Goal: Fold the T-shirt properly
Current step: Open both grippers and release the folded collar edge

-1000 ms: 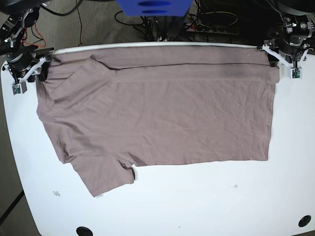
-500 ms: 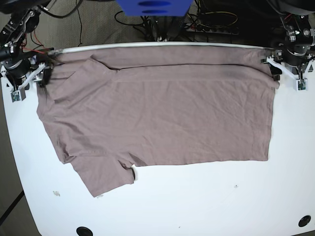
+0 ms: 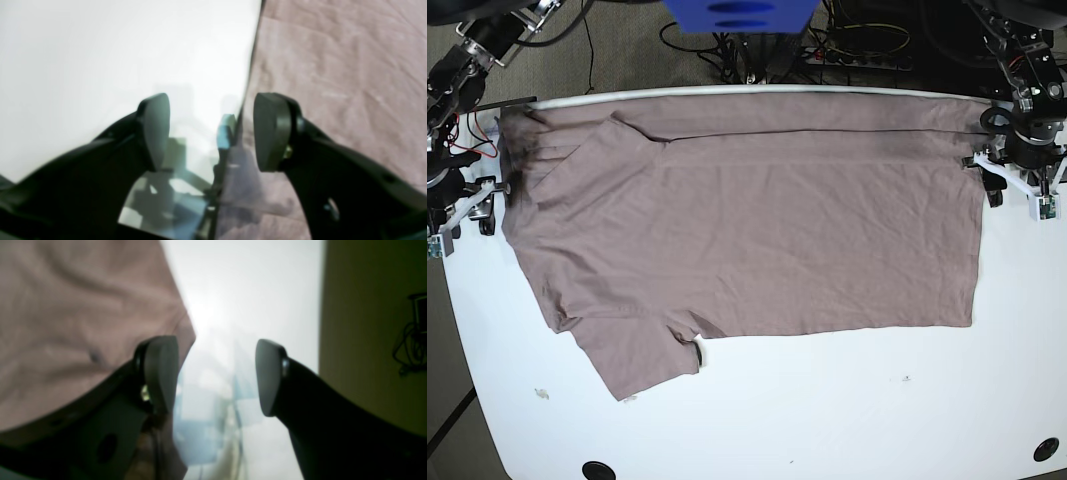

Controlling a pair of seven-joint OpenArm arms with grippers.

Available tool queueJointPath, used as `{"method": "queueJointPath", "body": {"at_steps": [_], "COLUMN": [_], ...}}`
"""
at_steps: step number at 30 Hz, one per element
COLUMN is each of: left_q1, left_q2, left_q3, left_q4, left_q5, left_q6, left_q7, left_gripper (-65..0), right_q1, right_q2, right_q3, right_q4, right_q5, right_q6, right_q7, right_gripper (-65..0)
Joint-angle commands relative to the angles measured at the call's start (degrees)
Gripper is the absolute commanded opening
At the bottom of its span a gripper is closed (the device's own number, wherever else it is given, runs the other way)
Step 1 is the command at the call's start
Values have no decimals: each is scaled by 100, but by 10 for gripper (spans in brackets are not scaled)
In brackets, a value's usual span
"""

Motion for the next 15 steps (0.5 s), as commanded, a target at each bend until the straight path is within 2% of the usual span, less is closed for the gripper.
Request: {"method": "queueJointPath", "body": {"at_steps": [1,9,15], "left_q1": [24,136,-478], "left_q2": [-84,-55,-82], "left_q3": [-26,-129,-69], "left_q4": [118,255,-135], "left_q5": [3,65,92], "left_q6": [24,25,13], "left_q7": [-136,-193,-219], "left_gripper": [-295,-285,-277], "right_q1": [45,-34,354], "right_q2": [63,-236,-453], "right_q3": [19,256,-57], "right_q4": [39,184,143], "right_q5": [74,131,-157], "right_q6": [17,17,17], "right_q7": [70,40,83], "right_gripper": [-301,-315,-306]}}
